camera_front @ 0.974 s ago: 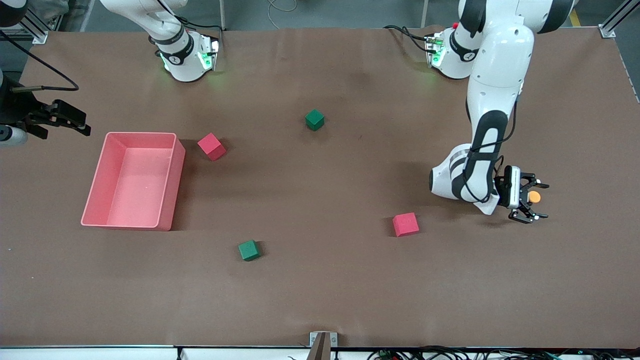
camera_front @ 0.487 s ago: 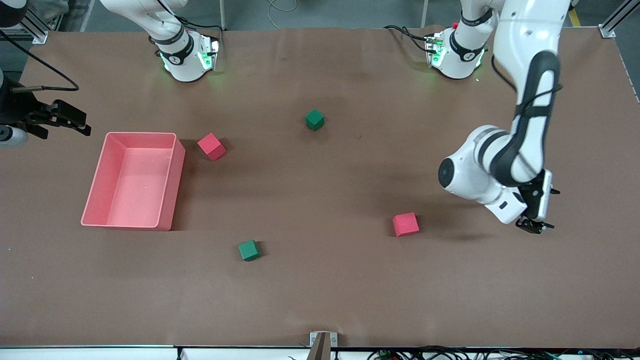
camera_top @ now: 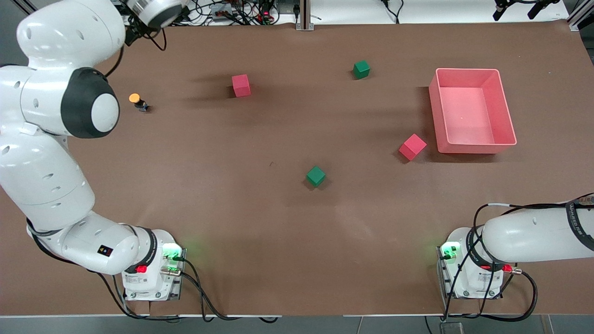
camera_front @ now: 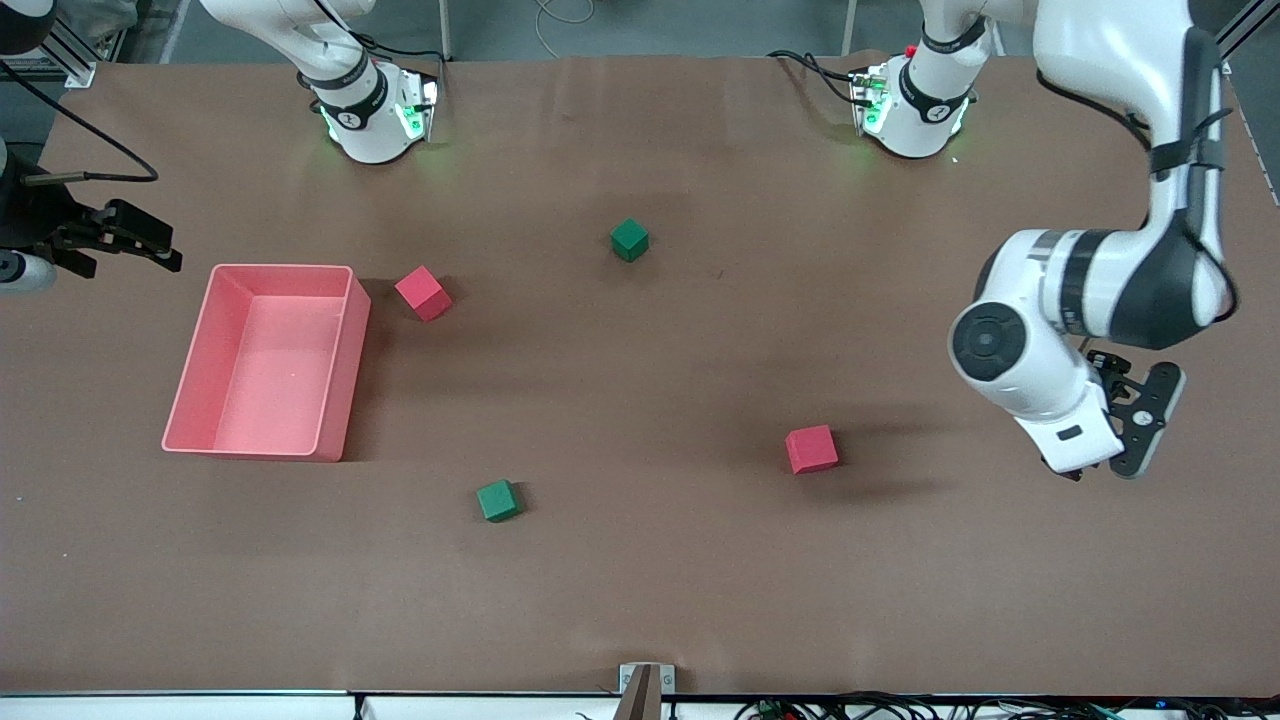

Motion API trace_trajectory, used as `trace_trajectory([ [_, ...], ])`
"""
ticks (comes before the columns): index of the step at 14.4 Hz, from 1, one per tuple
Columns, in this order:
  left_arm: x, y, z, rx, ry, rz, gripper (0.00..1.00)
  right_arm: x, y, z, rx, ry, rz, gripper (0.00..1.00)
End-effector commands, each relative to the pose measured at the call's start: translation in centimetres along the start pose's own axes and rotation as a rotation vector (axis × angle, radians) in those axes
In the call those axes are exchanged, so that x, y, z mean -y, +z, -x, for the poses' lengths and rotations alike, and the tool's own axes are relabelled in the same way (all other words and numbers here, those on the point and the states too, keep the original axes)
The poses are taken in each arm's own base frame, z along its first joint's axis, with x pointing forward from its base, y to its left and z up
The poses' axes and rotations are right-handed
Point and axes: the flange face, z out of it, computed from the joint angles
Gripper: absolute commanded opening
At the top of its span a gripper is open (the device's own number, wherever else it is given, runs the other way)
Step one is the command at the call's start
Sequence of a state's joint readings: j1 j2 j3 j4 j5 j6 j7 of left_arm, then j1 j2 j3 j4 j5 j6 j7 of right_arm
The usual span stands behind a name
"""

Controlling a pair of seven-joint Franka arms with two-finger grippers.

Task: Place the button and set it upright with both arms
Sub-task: 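Lower the button upright onto the table and open the left gripper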

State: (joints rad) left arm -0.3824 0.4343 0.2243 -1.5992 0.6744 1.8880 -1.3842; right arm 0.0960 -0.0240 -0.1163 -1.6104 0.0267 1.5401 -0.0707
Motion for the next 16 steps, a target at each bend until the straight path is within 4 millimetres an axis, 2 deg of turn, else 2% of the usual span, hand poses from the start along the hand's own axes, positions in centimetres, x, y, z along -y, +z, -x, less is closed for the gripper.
trace_trajectory([
  [1, 2.3, -2.2, -3.9, 0.160, 0.112, 0.112, 1.00, -0.1, -0.2, 0.9, -0.001, -0.009, 0.007, 1.00],
  [2, 2.9, -2.4, -4.6, 0.212, 0.175, 0.151, 1.00, -0.1, -0.2, 0.9, -0.001, -0.009, 0.007, 1.00],
  [6, 3.8, -3.6, -4.9, 0.342, 0.314, 0.256, 1.00, -0.1, -0.2, 0.9, -0.001, -0.009, 0.007, 1.00],
  [14, 7.2, -9.7, -7.2, 0.521, 0.501, 0.418, 1.00, -0.2, -0.1, 0.8, -0.001, -0.008, 0.007, 1.00],
  [16, 8.3, -9.0, -8.2, 0.572, 0.554, 0.453, 1.00, -0.3, -0.1, 0.9, 0.000, -0.006, 0.006, 1.00],
])
